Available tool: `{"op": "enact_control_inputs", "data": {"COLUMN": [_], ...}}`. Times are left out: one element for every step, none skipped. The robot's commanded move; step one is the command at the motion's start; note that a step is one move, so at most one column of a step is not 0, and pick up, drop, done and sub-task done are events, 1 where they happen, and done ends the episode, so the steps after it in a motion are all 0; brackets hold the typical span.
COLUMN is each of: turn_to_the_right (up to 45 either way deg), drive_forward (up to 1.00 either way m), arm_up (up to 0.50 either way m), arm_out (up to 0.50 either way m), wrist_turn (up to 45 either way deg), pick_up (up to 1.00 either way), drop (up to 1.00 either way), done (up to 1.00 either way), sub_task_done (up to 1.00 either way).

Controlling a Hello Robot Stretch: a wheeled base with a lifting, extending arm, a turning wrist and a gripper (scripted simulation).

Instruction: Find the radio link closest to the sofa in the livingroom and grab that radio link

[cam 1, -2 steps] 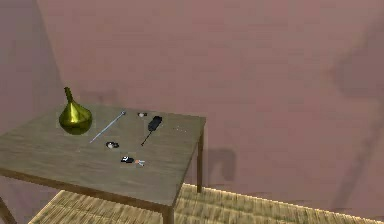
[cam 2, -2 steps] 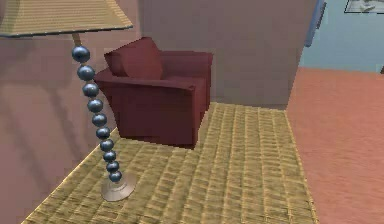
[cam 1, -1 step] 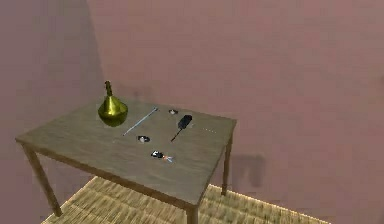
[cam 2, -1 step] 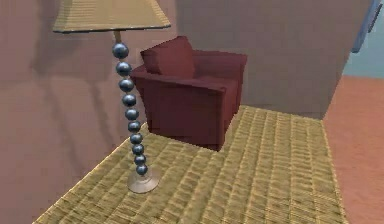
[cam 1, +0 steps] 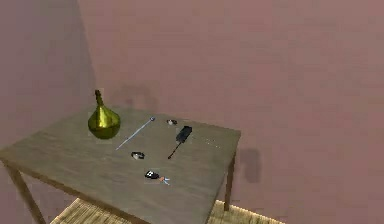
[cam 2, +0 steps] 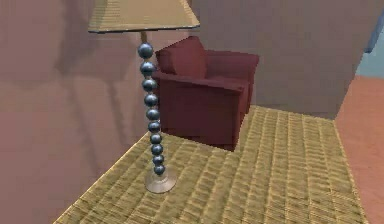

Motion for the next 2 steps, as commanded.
{"op": "enact_control_inputs", "data": {"turn_to_the_right": [-45.0, -45.0], "drive_forward": [0.0, 0.0], "arm_up": [0.0, 0.0], "arm_out": [0.0, 0.0], "wrist_turn": [0.0, 0.0], "pick_up": [0.0, 0.0], "drop": [0.0, 0.0], "done": [0.0, 0.0], "sub_task_done": [0.0, 0.0]}}
